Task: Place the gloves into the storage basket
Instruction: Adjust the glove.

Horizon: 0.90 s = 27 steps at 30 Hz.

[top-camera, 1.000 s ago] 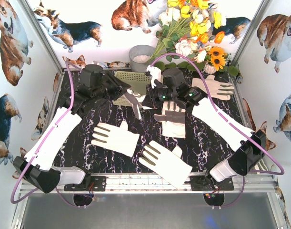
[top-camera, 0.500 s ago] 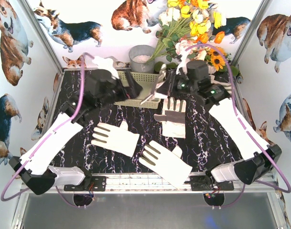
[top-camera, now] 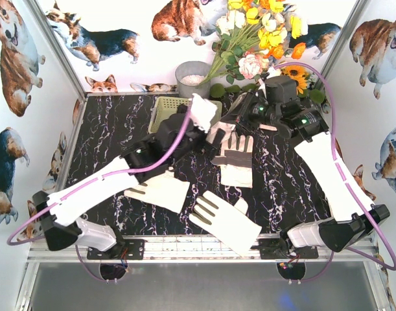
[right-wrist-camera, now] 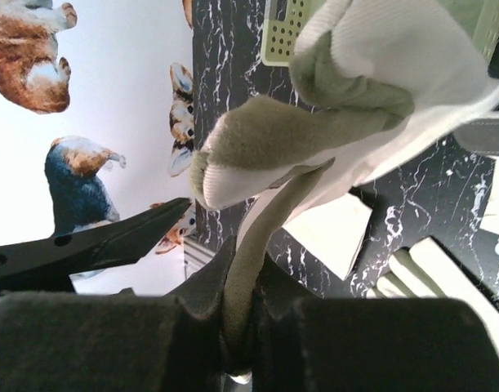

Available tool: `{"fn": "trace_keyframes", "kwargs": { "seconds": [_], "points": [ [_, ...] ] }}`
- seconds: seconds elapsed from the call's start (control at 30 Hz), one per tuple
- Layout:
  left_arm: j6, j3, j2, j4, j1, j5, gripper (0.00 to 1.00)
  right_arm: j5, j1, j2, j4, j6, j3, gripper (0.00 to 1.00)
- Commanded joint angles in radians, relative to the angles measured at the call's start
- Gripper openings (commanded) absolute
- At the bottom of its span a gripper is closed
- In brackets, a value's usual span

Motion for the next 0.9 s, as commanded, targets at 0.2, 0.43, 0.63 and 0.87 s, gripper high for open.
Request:
{"fn": "trace_keyframes", "kwargs": {
  "seconds": [0.2, 0.43, 0.63, 0.87],
  "points": [
    [0.138, 0.138, 0.121, -0.129, 0.083, 0.244, 1.0, -0.159, -0.006, -0.015, -0.011, 0.012, 0.088, 0.0],
    [0.088, 0.15, 0.166, -0.155, 0.119, 0.36, 0.75, -0.185, -0.006, -0.015, -0.016, 0.014, 0.095, 0.0],
    [0.019, 0.132, 0.172, -0.114, 0.119, 0.343, 0.31, -0.192, -0.007, -0.011, -0.018, 0.0, 0.092, 0.0],
    [-0.083, 0.101, 0.125, -0.086, 0.13, 0.303, 0.0, -0.189, -0.043, -0.034, 0.018, -0.074, 0.082, 0.28]
  ]
}}
